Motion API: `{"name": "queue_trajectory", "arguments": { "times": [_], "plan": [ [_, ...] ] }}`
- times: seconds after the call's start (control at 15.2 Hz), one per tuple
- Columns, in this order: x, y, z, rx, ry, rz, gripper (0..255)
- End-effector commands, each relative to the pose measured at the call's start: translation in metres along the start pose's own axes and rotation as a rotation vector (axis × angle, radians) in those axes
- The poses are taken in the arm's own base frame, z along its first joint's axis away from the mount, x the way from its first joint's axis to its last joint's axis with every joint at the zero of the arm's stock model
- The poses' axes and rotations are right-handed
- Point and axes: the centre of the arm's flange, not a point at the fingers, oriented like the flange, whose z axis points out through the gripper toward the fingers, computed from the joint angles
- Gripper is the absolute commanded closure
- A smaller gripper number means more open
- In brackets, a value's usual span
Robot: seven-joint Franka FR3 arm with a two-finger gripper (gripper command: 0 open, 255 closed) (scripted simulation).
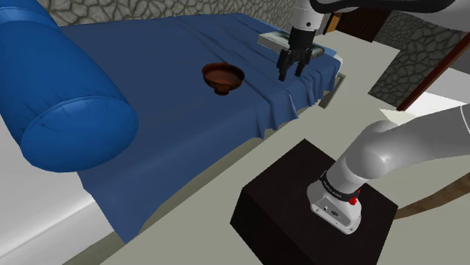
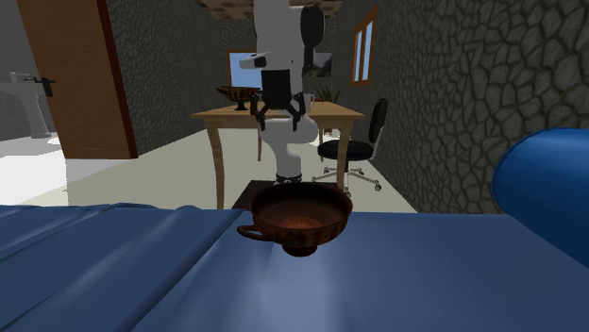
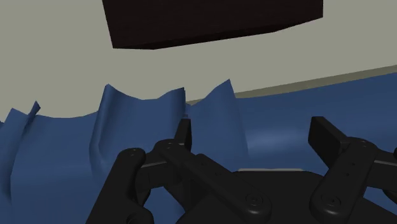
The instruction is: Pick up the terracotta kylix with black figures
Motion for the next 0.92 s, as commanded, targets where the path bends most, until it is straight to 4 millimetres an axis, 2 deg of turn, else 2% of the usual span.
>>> {"name": "queue_trajectory", "arguments": {
  "times": [0.0,0.86],
  "plan": [
    [0.026,0.002,0.005,0.019,0.004,0.01,0],
    [0.191,0.008,0.034,0.141,0.022,0.072,0]
  ]
}}
